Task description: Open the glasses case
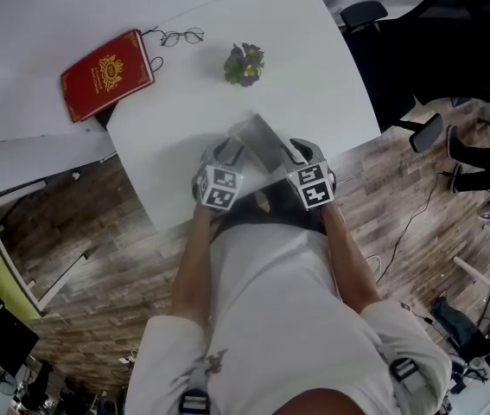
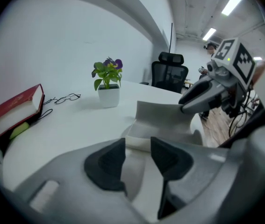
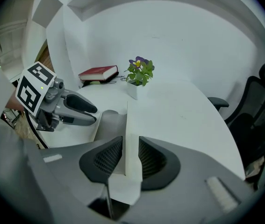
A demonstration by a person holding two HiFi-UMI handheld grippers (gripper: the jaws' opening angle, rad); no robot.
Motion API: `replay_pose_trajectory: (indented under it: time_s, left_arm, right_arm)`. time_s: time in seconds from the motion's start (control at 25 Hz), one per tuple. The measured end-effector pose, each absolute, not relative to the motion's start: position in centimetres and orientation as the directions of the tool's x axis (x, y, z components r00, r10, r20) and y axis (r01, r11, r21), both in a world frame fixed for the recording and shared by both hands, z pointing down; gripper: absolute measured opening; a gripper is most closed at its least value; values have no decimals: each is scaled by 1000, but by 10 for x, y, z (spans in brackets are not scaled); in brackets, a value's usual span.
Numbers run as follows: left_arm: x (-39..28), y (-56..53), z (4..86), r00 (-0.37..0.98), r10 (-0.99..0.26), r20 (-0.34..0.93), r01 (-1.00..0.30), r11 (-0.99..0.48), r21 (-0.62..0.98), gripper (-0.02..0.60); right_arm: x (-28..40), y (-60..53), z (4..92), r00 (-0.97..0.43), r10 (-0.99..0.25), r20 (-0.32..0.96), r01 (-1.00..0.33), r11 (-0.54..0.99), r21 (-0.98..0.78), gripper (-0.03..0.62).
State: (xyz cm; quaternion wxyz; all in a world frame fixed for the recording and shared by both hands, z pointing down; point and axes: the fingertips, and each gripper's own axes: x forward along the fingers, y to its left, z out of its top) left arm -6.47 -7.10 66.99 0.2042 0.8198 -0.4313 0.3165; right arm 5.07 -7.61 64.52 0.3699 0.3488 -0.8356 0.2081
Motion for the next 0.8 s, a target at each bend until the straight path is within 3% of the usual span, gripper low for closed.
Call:
replay_pose_trajectory:
  time_s: [0.8]
  left_arm:
    - [-75, -99, 544, 438, -787, 435, -878, -478, 20, 195]
  right_arm:
    - [32, -100, 541, -540, -637, 550, -772, 636, -21, 146]
